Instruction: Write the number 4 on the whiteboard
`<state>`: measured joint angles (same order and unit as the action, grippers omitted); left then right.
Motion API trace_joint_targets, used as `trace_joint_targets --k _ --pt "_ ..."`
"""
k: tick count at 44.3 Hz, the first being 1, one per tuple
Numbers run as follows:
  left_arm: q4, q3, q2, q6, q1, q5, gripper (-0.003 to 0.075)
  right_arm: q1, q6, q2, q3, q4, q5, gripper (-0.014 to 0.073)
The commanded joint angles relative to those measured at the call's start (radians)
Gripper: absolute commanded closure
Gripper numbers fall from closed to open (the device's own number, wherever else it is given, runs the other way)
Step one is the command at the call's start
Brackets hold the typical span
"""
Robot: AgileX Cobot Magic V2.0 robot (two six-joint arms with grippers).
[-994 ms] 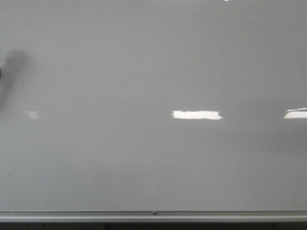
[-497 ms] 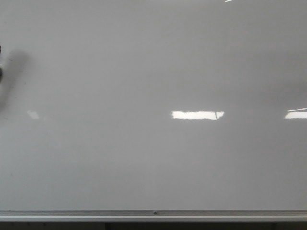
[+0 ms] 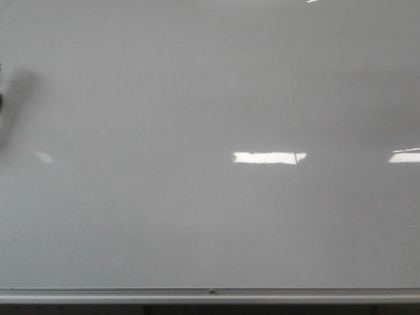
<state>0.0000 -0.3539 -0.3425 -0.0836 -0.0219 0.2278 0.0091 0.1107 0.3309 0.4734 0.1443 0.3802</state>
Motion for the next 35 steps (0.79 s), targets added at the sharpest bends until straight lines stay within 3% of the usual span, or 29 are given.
trace_joint_targets --k 1,13,35 --pt "0.0 -0.034 -0.016 0.001 -0.001 -0.073 0.003 -0.006 -0.001 0.014 0.037 0.007 -0.074 -0.0027" --pt "-0.051 -0.054 -0.076 -0.001 -0.001 -0.017 0.003 -0.006 -0.001 0.014 0.037 0.007 -0.071 -0.0027" --pt "-0.019 -0.357 -0.796 -0.147 -0.032 0.021 0.0031 -0.006 -0.001 0.014 0.037 0.007 -0.077 -0.0027"
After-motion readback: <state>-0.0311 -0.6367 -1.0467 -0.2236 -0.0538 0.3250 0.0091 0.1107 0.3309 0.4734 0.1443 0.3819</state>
